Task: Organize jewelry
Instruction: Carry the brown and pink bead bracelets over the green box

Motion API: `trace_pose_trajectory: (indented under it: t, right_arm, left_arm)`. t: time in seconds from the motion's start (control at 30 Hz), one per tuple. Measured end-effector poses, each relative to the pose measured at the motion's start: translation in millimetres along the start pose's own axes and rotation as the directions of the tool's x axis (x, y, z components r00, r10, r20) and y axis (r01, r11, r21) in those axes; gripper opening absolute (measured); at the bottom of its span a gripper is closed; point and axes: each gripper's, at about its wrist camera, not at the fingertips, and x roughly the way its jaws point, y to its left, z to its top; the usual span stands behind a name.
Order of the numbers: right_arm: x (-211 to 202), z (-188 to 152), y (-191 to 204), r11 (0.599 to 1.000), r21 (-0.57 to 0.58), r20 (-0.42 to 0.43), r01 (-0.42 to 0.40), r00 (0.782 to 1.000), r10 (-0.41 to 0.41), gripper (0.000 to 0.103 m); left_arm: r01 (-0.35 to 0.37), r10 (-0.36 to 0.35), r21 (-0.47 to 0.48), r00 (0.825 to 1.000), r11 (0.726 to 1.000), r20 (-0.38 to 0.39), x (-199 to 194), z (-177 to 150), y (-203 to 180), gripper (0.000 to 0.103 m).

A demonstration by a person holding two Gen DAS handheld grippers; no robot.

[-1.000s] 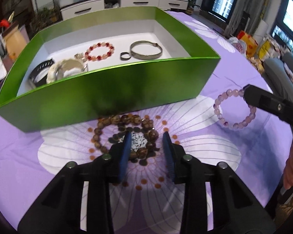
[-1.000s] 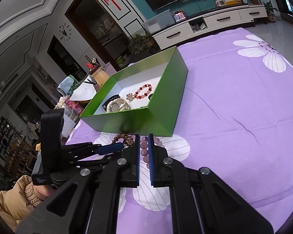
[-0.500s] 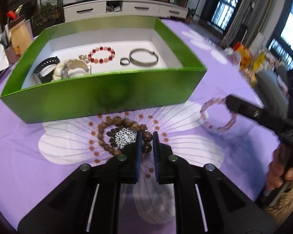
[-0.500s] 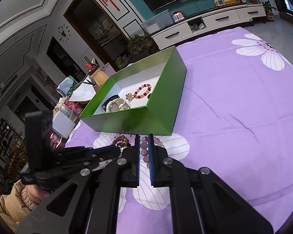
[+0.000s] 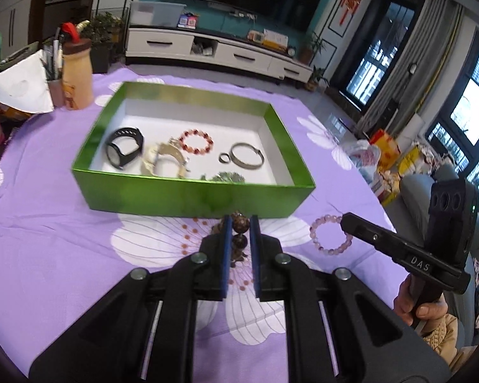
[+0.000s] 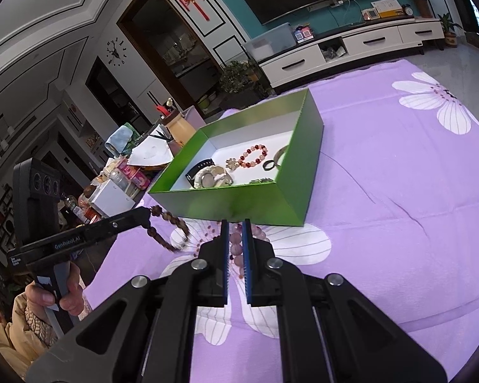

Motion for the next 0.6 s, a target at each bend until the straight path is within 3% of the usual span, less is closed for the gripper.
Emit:
trace_pose_trajectory:
  t: [0.6]
  right_arm:
    - [3,26,40,0.996,-0.094,0.027,0.001,1.000,0.001,0.007]
  left_arm:
    - [-0.013,0.016,-0.043,0.997,0.999,0.074,-25,13,27,0.010]
